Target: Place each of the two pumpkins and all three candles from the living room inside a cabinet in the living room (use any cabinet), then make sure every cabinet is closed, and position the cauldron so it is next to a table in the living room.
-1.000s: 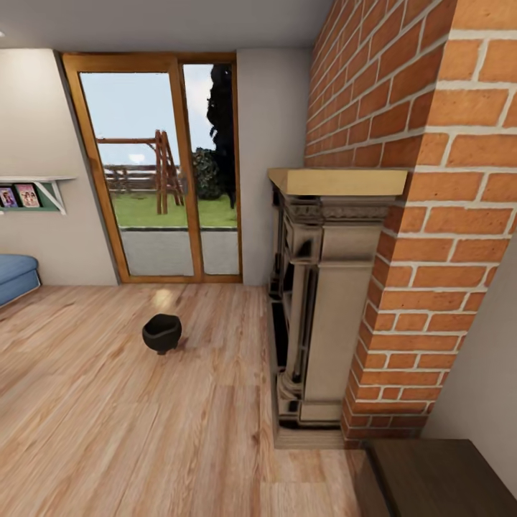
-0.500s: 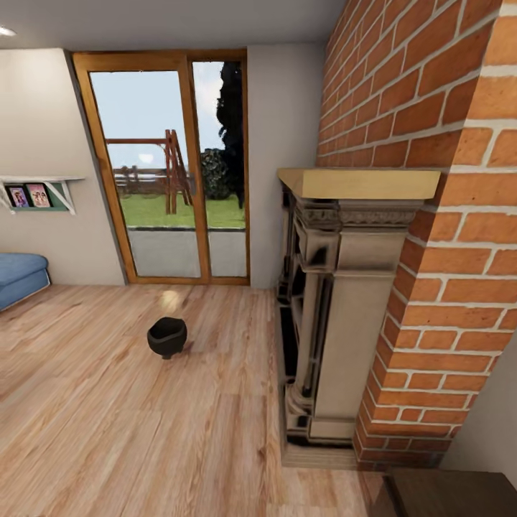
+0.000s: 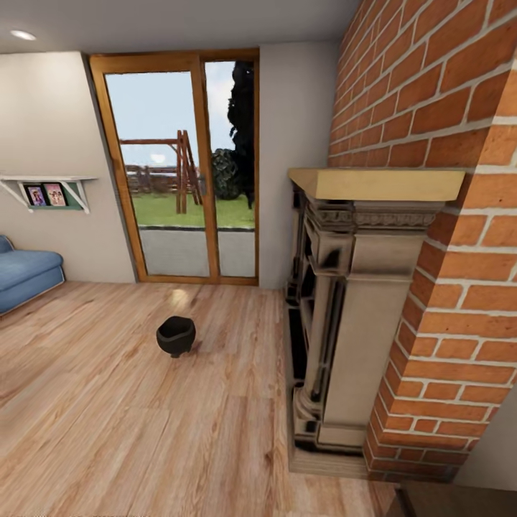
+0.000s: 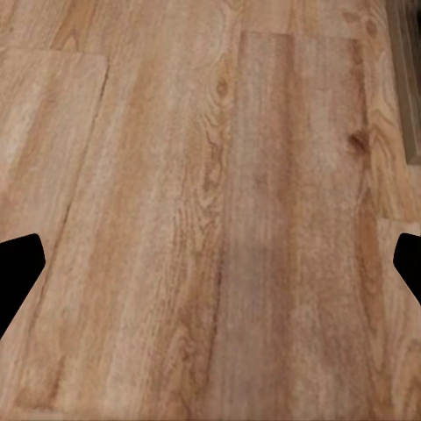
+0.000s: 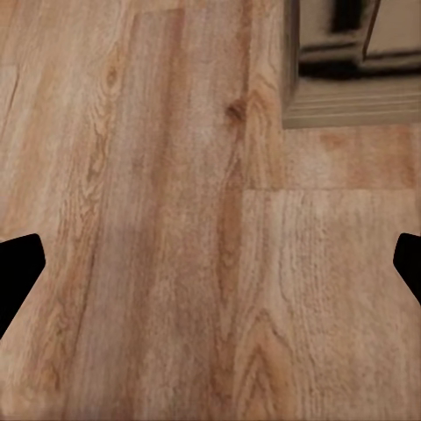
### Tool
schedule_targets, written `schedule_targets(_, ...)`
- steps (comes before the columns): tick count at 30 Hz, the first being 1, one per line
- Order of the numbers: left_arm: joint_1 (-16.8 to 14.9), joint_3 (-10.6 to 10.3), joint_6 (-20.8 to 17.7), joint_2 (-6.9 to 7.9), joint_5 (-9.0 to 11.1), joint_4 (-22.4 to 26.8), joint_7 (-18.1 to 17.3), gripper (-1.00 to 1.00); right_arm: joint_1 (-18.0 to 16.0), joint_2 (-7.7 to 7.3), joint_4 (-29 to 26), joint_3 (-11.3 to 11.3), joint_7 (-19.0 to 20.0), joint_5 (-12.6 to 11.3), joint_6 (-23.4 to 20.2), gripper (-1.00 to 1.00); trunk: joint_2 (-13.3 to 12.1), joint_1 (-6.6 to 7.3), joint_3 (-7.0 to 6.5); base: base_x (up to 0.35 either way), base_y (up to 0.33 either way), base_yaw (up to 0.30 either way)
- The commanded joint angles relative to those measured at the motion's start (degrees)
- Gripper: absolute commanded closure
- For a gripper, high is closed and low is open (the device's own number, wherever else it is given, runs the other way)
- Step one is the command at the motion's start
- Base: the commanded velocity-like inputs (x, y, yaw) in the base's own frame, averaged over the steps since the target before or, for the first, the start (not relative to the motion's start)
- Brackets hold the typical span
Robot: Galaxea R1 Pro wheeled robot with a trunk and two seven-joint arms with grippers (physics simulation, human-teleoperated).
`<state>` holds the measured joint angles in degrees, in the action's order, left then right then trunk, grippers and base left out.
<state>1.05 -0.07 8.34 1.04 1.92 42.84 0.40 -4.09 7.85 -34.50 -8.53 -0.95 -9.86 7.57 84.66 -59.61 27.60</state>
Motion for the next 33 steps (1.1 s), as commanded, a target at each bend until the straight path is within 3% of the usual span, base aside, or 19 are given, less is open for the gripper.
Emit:
schedule_targets(1,0.02,-0.02,0.08,0.01,0.20,0.05,0.04,-1.00,-0.04,-0.03,0.05,-0.26,-0.10,-0.60,0.26,-1.00,0.03,0.00,0.05,0.017,0.000,0.055)
schedule_targets(25,0.05,-0.02,0.01,0.01,0.17,0.05,0.04,-1.00,-0.04,-0.03,0.05,-0.26,-0.10,-0.60,0.26,-1.00,0.03,0.00,0.05,0.144,0.000,0.102)
schedule_targets(33,0.05,-0.02,0.01,0.01,0.17,0.05,0.12,-1.00,-0.04,-0.03,0.05,-0.26,-0.10,-0.60,0.26,-1.00,0.03,0.00,-0.06,0.224,0.000,0.222)
